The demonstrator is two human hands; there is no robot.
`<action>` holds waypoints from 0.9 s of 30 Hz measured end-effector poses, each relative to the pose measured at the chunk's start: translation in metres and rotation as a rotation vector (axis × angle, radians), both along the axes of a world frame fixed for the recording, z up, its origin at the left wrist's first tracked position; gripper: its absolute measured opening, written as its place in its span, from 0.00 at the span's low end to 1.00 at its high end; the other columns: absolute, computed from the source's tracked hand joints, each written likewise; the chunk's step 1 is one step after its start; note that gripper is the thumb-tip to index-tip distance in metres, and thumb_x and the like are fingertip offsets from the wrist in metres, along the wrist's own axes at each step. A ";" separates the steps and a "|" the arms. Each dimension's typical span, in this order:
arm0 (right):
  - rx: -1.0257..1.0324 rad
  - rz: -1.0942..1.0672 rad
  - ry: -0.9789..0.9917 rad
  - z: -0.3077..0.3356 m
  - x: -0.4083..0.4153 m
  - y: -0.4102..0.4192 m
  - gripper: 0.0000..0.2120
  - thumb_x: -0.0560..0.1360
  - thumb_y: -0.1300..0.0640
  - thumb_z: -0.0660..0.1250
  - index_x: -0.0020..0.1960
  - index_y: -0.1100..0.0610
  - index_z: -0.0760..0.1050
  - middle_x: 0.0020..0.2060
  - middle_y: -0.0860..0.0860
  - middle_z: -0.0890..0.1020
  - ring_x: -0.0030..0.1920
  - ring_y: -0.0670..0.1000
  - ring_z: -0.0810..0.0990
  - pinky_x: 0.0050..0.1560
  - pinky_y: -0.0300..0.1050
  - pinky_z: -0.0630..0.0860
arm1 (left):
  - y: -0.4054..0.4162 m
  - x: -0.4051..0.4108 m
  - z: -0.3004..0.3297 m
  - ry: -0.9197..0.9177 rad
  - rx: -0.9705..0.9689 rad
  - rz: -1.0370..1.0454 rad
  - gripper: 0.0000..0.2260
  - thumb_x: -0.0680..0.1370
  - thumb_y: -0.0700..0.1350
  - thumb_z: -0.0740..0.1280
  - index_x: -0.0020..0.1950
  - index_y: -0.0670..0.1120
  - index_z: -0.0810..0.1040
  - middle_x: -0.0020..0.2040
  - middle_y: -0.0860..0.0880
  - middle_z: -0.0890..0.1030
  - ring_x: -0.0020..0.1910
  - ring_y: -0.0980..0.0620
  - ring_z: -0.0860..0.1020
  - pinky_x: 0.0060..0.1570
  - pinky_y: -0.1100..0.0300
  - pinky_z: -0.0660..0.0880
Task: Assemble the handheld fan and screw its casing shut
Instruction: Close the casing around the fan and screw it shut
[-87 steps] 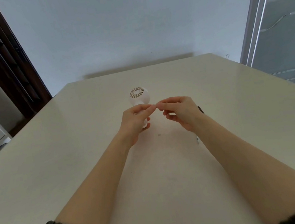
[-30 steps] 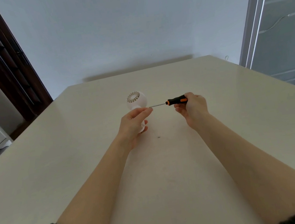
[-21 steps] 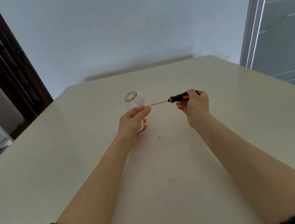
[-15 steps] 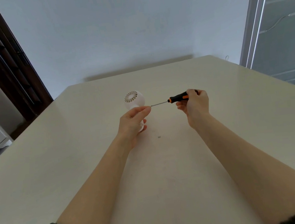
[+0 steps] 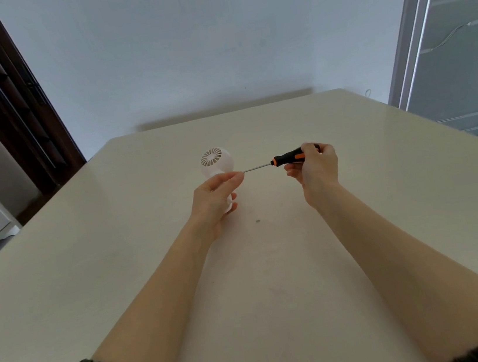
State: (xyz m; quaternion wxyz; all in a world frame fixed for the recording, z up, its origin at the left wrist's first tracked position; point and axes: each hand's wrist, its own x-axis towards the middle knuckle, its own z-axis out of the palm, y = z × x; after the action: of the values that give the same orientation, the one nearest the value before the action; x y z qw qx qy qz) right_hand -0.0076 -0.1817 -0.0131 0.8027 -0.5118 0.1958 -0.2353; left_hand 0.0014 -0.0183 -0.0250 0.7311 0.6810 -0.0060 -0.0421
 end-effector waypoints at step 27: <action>0.004 0.046 -0.068 0.003 -0.003 0.004 0.08 0.78 0.59 0.64 0.52 0.58 0.66 0.38 0.54 0.76 0.27 0.51 0.76 0.31 0.41 0.78 | 0.000 0.000 -0.001 -0.085 0.106 0.075 0.04 0.73 0.44 0.73 0.38 0.50 0.80 0.39 0.52 0.75 0.38 0.54 0.71 0.34 0.64 0.71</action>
State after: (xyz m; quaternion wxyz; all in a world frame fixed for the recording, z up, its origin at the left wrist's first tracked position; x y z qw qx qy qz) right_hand -0.0106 -0.1779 -0.0101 0.8152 -0.5062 0.1571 -0.2335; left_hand 0.0013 -0.0180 -0.0259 0.6943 0.7195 -0.0093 0.0141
